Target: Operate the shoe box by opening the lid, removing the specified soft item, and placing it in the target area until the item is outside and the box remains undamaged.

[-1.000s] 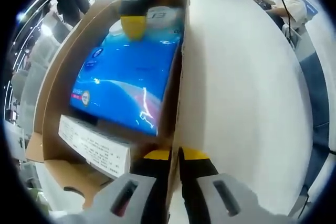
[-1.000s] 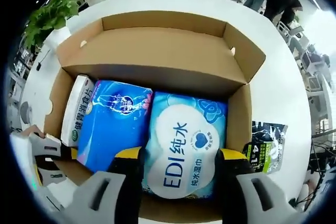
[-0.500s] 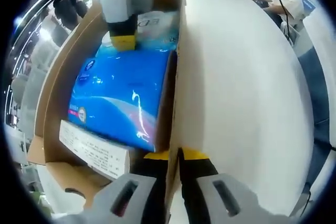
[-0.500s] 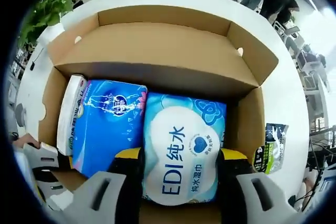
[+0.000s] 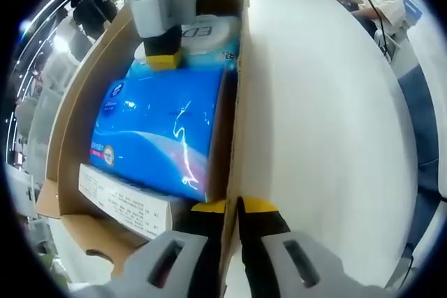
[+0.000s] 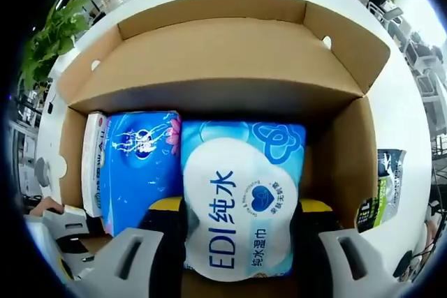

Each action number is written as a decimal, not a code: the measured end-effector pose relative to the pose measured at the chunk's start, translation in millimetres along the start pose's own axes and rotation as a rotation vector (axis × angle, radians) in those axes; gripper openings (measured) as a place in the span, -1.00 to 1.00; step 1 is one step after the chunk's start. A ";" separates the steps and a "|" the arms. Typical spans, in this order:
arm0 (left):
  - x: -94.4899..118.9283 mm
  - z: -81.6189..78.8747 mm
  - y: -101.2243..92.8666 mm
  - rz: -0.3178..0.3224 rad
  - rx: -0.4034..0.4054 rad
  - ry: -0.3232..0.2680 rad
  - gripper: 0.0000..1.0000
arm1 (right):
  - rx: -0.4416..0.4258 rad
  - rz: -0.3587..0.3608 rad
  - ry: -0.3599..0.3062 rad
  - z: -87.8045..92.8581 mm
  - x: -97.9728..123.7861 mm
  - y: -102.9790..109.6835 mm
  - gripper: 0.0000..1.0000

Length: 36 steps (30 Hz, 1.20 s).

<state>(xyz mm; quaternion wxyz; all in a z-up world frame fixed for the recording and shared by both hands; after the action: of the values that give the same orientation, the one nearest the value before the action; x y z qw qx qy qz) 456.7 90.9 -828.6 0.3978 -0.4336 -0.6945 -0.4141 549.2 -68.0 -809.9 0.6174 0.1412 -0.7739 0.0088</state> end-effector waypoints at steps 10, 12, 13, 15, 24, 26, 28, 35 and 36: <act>-0.7 1.5 0.2 0.000 0.007 0.005 -0.92 | -0.048 -0.126 0.027 6.5 -7.4 -3.3 0.31; 0.1 1.4 0.1 0.000 0.008 0.005 -0.92 | -0.049 -0.124 0.035 6.4 -6.9 -3.0 0.31; 0.6 1.3 0.0 0.001 0.008 0.005 -0.92 | -0.050 -0.120 0.042 6.3 -6.7 -2.5 0.30; 0.4 1.1 0.0 0.000 0.008 0.005 -0.92 | -0.046 -0.114 0.035 6.3 -6.1 -2.8 0.30; 4.2 -0.7 -1.7 0.000 0.010 0.006 -0.92 | -0.038 -0.004 0.027 9.6 3.1 -4.5 0.27; 5.7 -1.3 -2.3 -0.002 0.006 0.004 -0.92 | -0.034 0.006 0.025 10.8 3.9 -3.7 0.32; 5.3 -1.3 -0.9 -0.005 0.001 0.004 -0.92 | -0.023 0.022 0.025 14.2 2.2 -1.5 0.37; 4.8 -1.2 -1.3 -0.013 -0.019 -0.002 -0.92 | -0.019 0.056 0.017 32.6 17.5 11.4 0.44; 4.6 -1.1 -1.2 -0.013 -0.020 -0.002 -0.92 | -0.019 0.055 0.024 33.4 19.3 12.5 0.44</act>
<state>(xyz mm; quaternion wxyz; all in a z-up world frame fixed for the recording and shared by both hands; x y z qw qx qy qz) 454.4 90.8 -824.3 0.3901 -0.4335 -0.6934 -0.4233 510.7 -66.3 -797.4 0.6273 0.1139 -0.7701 0.0198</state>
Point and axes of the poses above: the point that each gripper's makers call its tool centre point, and the gripper's own axes: x roughly backward along the fingers, y roughly to its left, z roughly out of its underside, the point moved 5 cm from there along x, roughly backward along the fingers, and after that the axes turned 7 degrees about -z, right-handed, at the moved point
